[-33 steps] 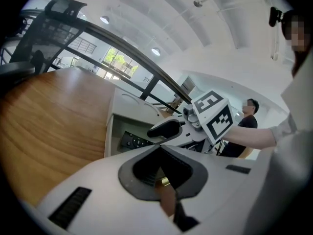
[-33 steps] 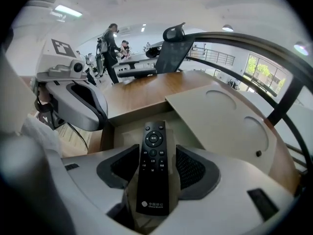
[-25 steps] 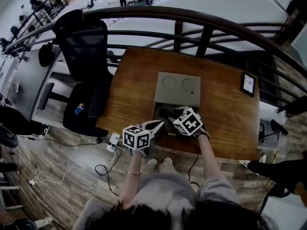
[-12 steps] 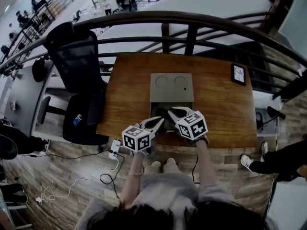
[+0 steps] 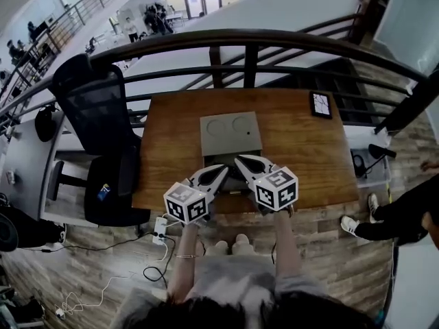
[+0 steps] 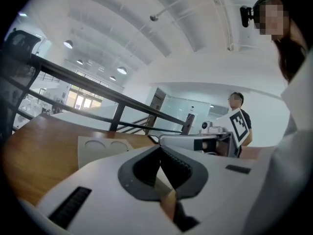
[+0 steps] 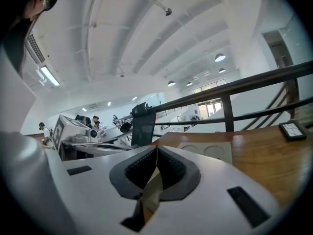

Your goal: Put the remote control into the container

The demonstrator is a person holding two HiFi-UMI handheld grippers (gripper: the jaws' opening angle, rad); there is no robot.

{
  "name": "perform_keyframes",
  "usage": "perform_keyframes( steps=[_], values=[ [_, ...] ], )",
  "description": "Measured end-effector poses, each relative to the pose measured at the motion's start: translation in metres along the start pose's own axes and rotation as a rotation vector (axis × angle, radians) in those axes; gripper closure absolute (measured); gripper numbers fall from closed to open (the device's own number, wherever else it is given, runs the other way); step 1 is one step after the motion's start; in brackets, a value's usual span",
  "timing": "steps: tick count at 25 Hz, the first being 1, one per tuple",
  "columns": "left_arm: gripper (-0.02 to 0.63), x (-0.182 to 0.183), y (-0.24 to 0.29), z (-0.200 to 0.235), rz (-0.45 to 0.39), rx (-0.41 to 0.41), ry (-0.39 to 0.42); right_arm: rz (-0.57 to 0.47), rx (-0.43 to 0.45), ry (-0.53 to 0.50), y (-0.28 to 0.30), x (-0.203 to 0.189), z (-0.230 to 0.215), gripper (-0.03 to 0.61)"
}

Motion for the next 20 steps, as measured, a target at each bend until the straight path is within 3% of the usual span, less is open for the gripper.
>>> perform_keyframes(
  steps=[11, 20],
  values=[
    [0.611, 0.028, -0.015, -0.036, -0.047, -0.043, 0.121, -0.133, -0.01, -0.085, -0.05, 0.028, 0.025, 0.549],
    [0.611, 0.038, -0.021, -0.049, -0.073, -0.047, 0.167, -0.199, -0.002, -0.125, -0.067, 0.038, 0.033, 0.551]
  ],
)
Point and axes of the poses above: the fingertips, and each gripper's own axes: y forward along the fingers, z to its left, x out of its top, the point moved 7 cm from there along -y, backward along the fingers, and after that the axes turned 13 degrees about z, right-handed, at the moved point
